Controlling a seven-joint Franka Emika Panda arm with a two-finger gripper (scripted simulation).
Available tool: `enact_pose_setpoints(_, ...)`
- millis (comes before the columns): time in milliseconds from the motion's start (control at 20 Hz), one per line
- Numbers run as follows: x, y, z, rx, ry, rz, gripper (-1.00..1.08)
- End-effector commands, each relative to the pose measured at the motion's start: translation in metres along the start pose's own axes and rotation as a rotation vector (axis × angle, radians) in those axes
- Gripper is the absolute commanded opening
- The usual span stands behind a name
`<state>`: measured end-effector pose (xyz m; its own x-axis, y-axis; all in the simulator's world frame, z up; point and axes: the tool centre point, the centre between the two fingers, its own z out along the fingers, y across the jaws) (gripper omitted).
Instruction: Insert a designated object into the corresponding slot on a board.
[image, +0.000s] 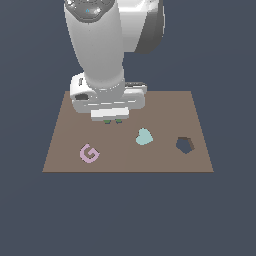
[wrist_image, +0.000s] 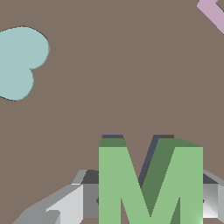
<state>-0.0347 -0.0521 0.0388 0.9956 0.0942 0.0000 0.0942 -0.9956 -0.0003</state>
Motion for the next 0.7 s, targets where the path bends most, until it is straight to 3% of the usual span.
enact_pose_setpoints(0,-0.0002,-0.0001,0.0046,0.001,-0.001,0.000,-1.00)
enact_pose_setpoints(150,-0.0002,-0.0002,0.0082,0.003,-0.001,0.000,-1.00)
enact_pose_setpoints(200,-0.0002,-0.0002,0.0082,0.003,-0.001,0.000,1.00)
enact_pose_setpoints(650,-0.0002,-0.0002,0.0082,0.003,-0.001,0.000,1.00)
